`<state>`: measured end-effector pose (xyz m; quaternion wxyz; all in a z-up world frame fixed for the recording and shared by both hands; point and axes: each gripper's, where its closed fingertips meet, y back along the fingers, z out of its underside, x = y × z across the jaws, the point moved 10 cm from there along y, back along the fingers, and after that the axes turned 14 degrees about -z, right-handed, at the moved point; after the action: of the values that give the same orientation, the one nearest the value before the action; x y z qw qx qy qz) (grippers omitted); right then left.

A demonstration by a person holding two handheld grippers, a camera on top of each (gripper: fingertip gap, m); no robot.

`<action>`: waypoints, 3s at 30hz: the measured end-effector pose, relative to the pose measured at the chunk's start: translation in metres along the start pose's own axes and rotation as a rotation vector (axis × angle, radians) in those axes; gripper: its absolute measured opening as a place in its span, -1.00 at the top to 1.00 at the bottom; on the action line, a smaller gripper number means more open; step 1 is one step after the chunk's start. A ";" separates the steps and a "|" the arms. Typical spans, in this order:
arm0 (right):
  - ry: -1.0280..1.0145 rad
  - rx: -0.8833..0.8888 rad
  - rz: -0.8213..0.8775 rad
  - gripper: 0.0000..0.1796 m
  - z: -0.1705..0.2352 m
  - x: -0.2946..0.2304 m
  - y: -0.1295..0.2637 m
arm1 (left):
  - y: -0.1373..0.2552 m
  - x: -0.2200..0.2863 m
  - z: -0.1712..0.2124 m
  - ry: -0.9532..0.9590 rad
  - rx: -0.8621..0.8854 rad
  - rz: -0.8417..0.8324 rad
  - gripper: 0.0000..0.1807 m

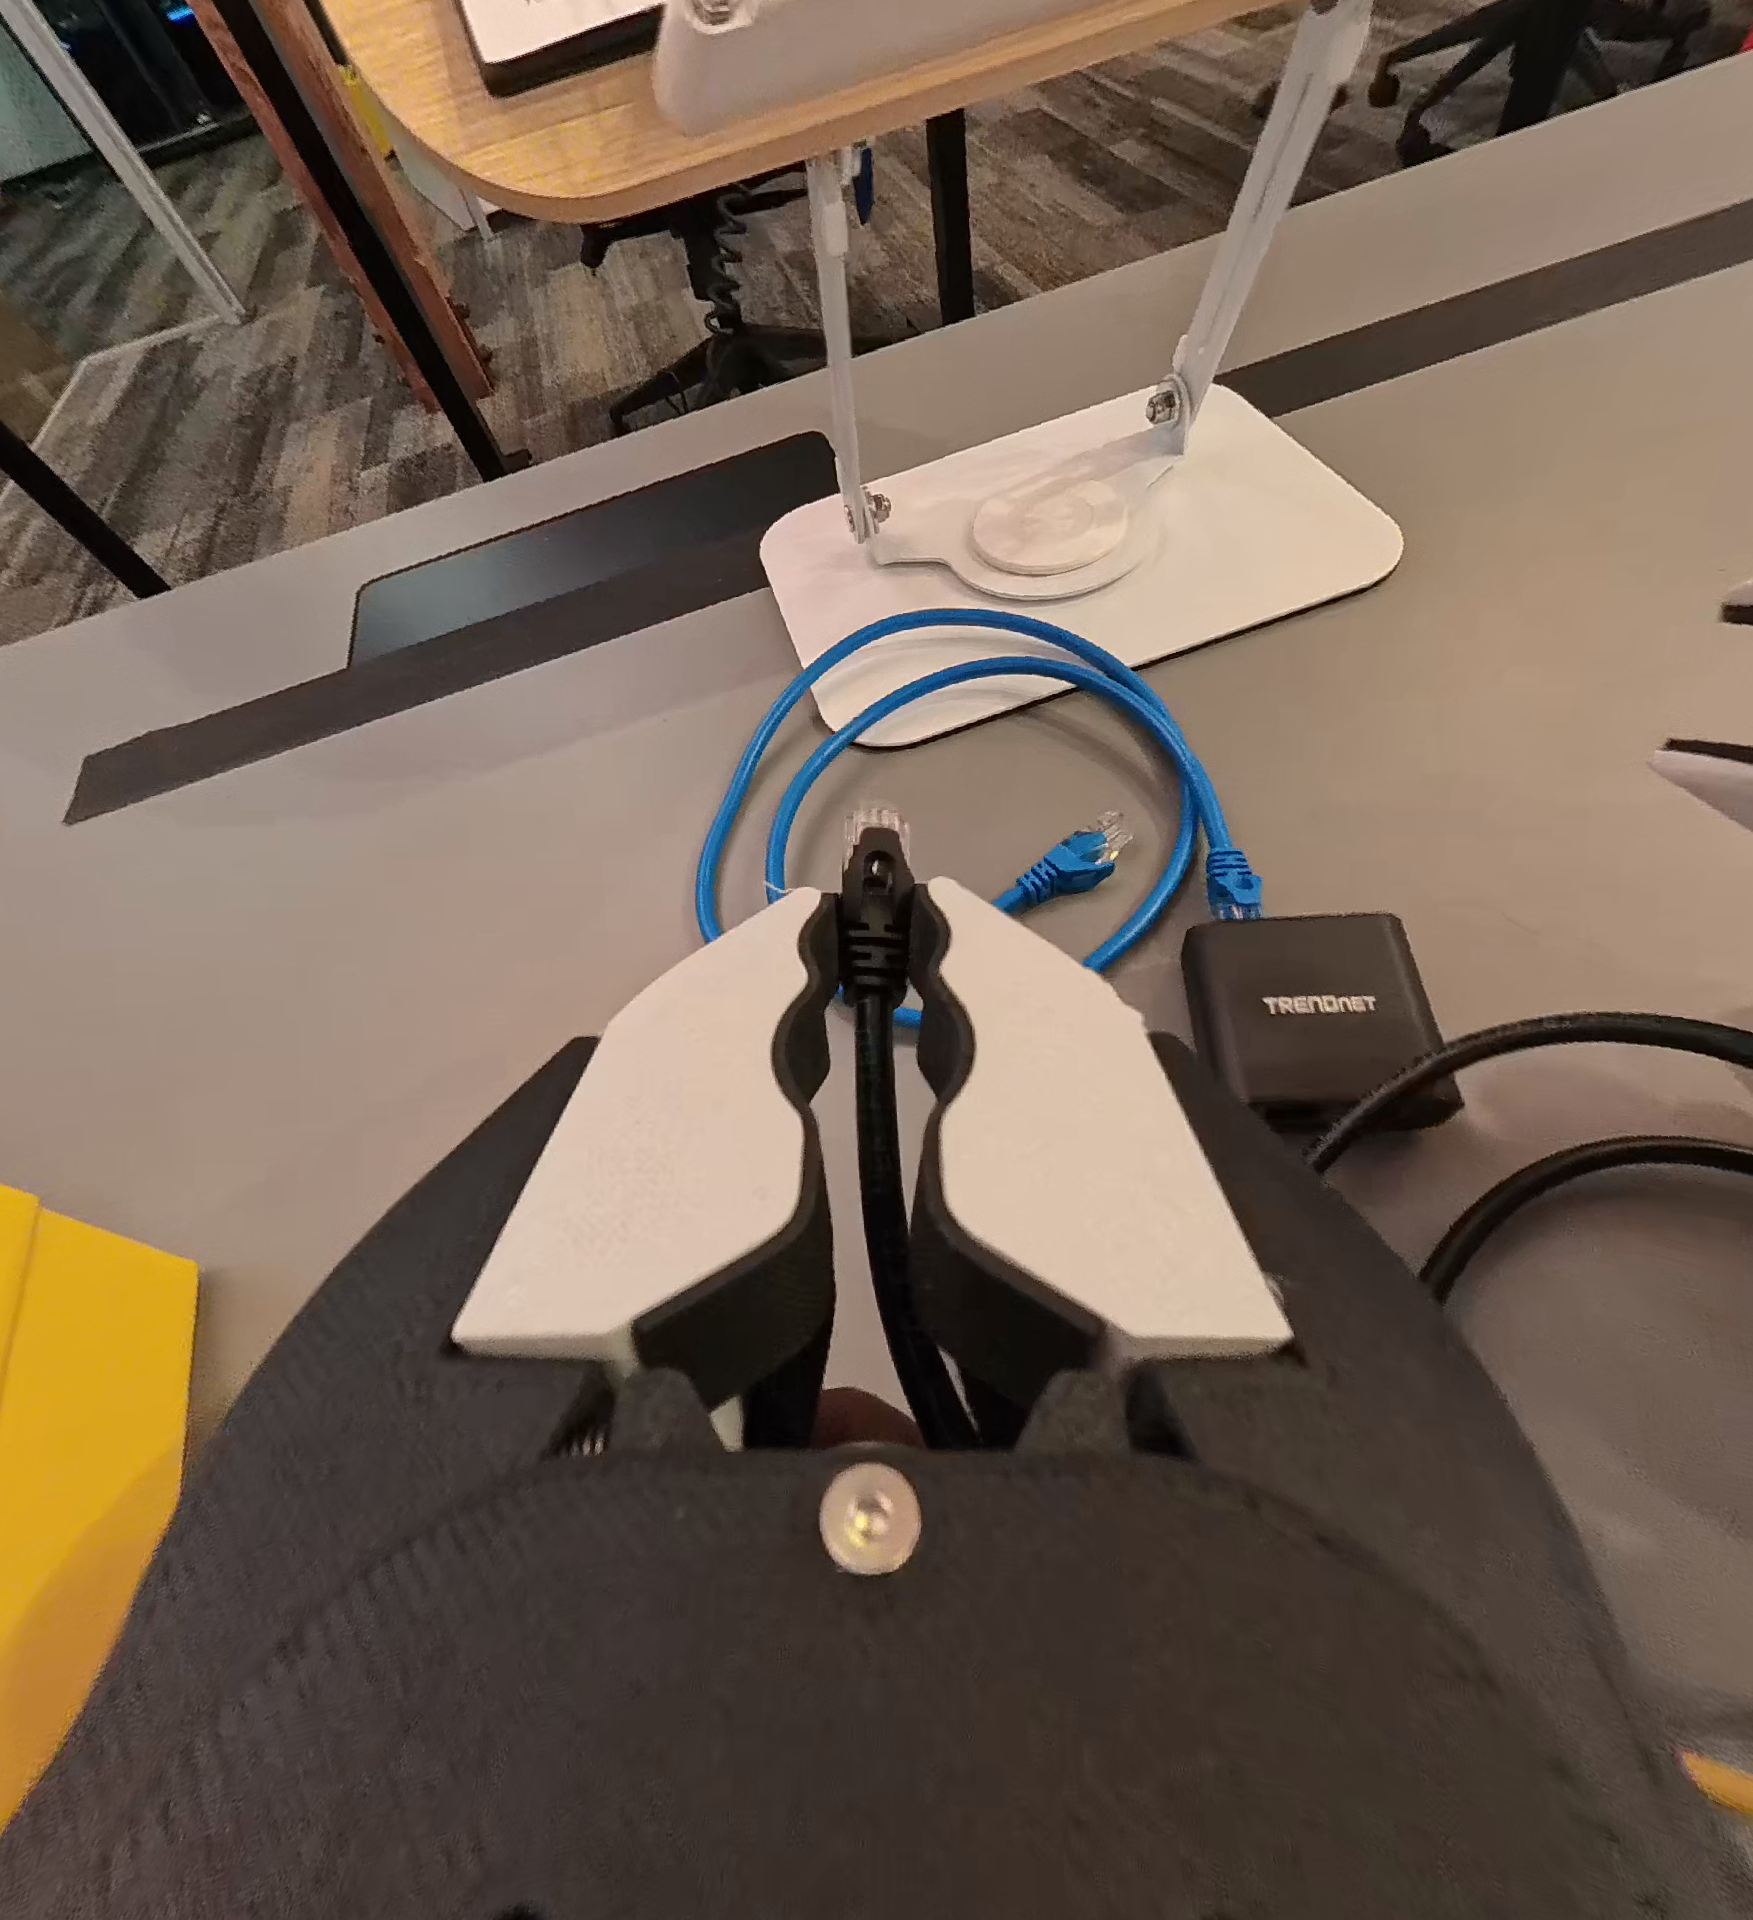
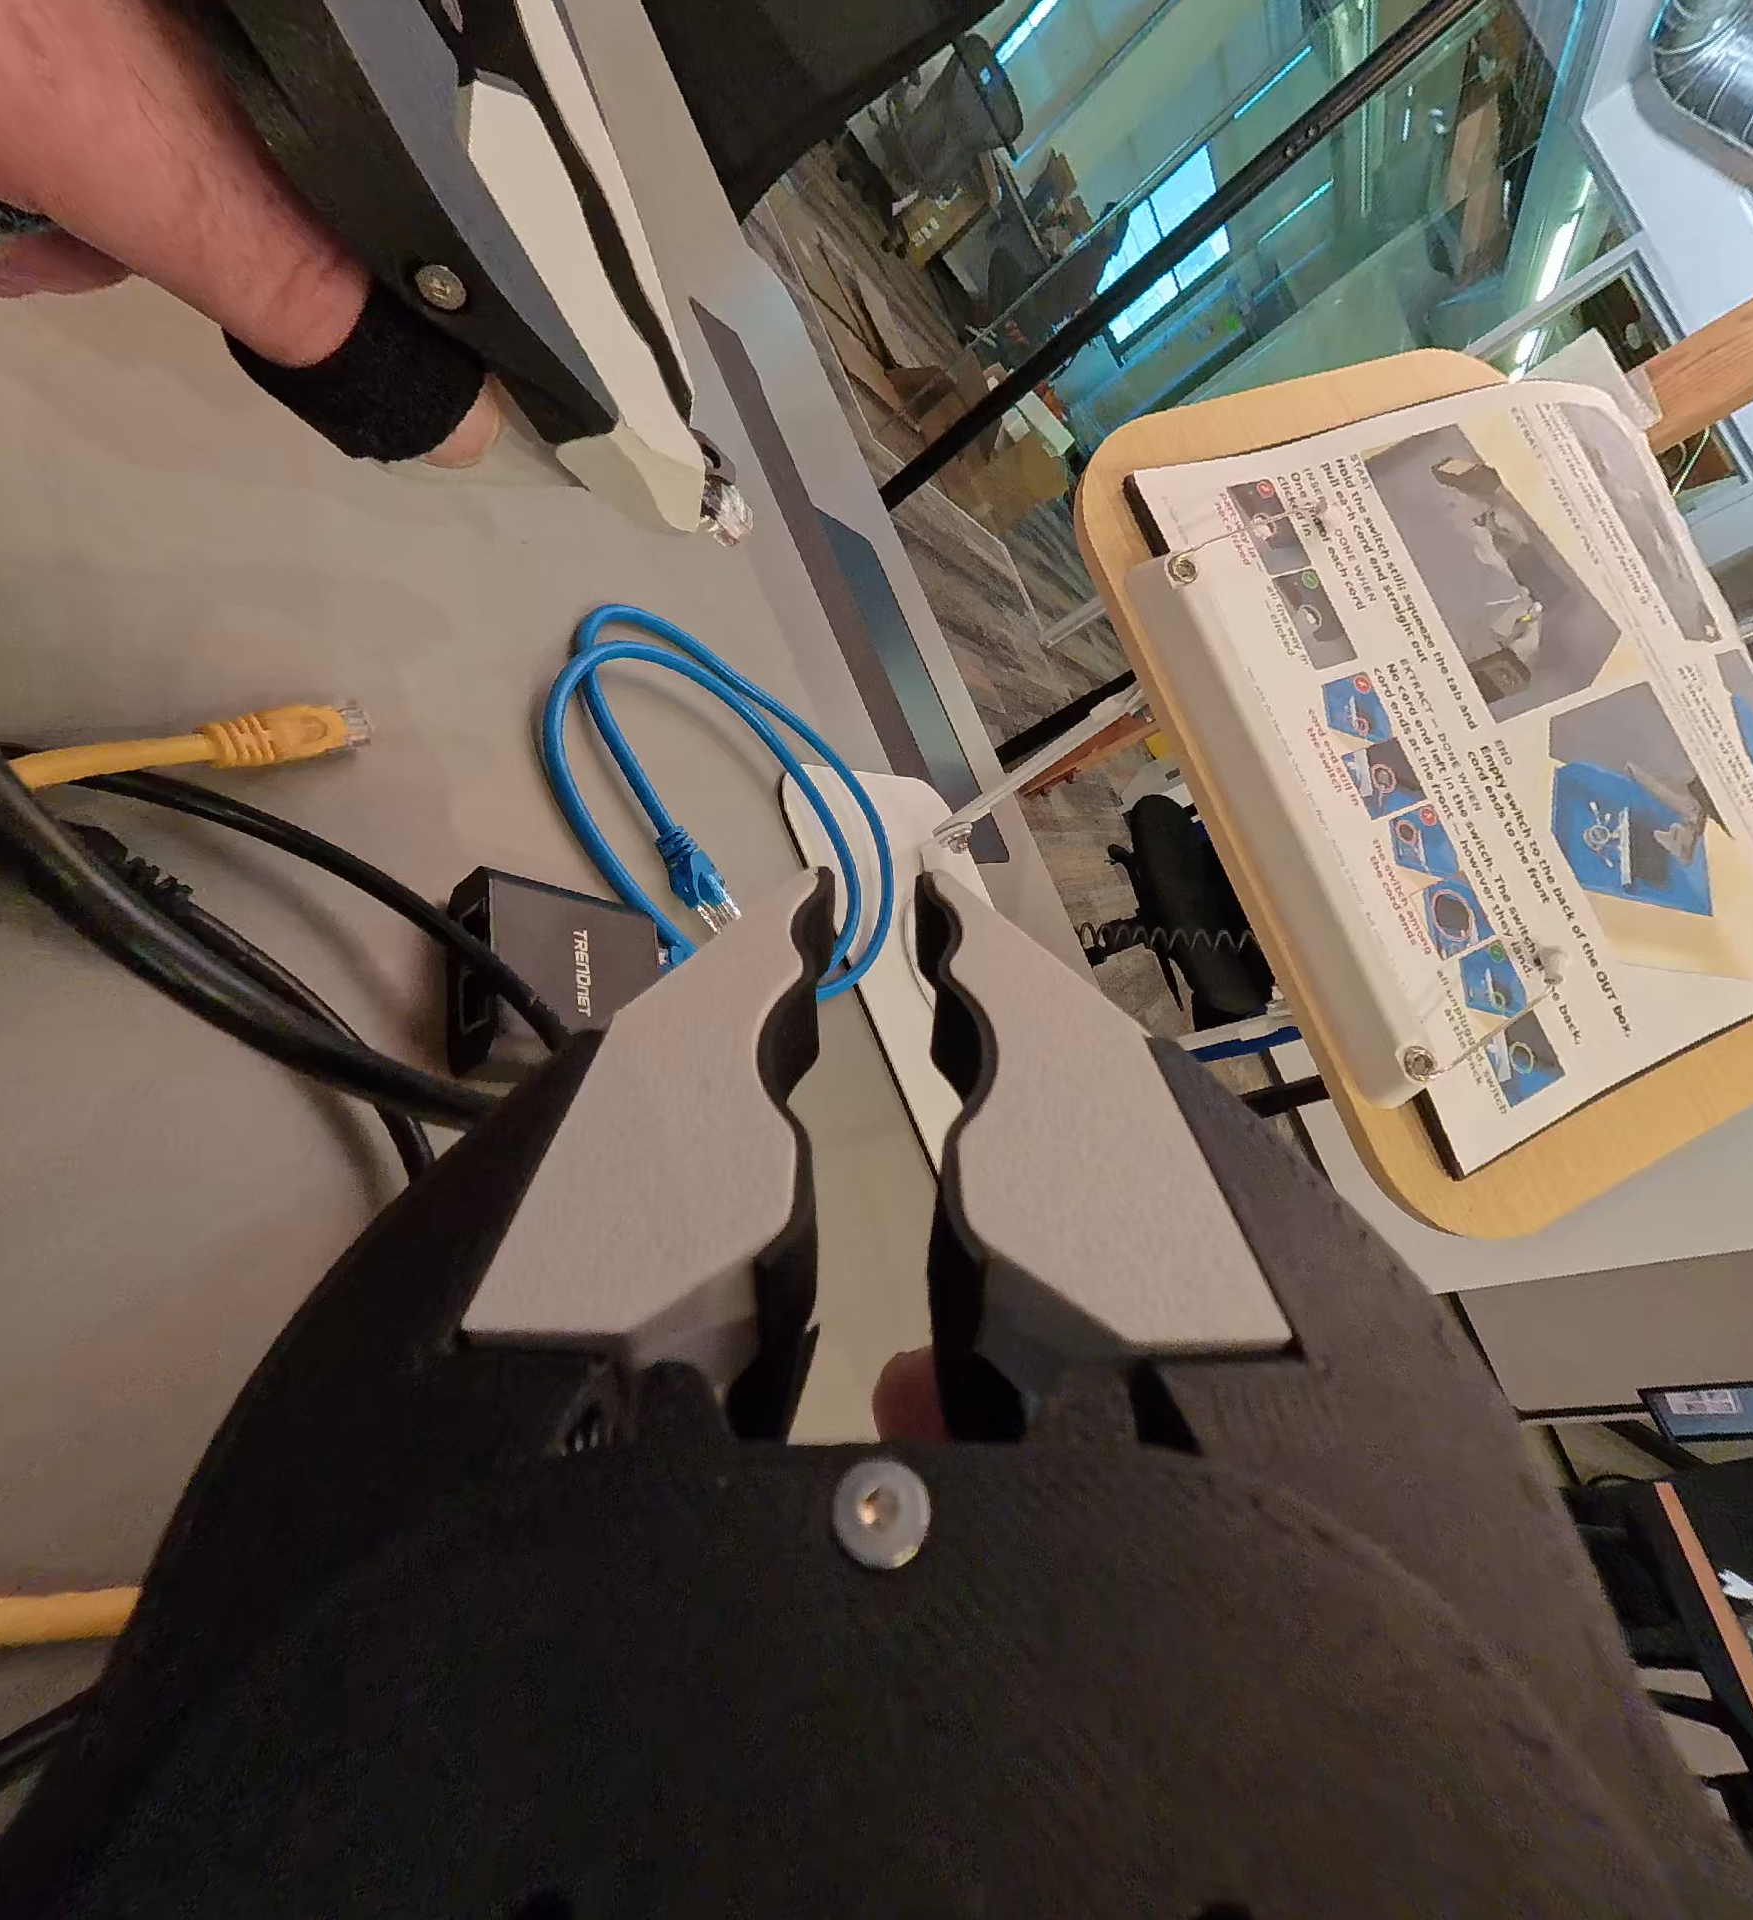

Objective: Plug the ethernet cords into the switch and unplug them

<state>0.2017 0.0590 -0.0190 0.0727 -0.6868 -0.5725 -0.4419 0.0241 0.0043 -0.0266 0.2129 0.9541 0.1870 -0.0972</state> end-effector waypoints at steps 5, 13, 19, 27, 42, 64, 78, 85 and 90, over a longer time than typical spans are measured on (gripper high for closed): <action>-0.015 -0.012 -0.007 0.80 -0.002 0.002 -0.001 | -0.011 0.001 -0.006 0.019 0.025 -0.039 0.86; -0.099 -0.081 -0.104 0.70 0.008 0.018 -0.004 | -0.013 0.001 0.006 0.032 0.011 -0.014 0.86; -0.260 -0.224 -0.311 0.61 0.046 0.017 -0.038 | -0.004 0.005 0.009 0.017 0.010 0.022 0.86; -0.205 -0.291 -0.605 0.46 0.058 0.027 -0.057 | 0.000 0.005 0.013 0.015 0.013 0.051 0.86; -0.282 -0.280 -0.893 0.61 0.040 0.006 -0.067 | 0.000 -0.002 0.019 0.024 0.012 0.068 0.86; -0.246 -0.244 -0.768 0.51 0.031 0.017 -0.065 | -0.019 -0.010 0.018 0.046 0.072 -0.073 0.86; -0.245 -0.273 -0.858 0.54 0.031 0.001 -0.073 | -0.002 -0.014 0.020 0.039 0.031 0.015 0.86; -0.265 -0.270 -0.855 0.54 0.031 -0.003 -0.075 | 0.013 -0.013 0.019 -0.003 0.005 0.017 0.86; -0.282 -0.278 -0.841 0.55 0.032 -0.003 -0.073 | 0.021 -0.001 0.008 -0.039 0.014 0.037 0.86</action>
<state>0.1570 0.1003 -0.0700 -0.2840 -0.4514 -0.7411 -0.4078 0.0306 -0.0168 -0.0256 0.2114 0.9568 0.1644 -0.1134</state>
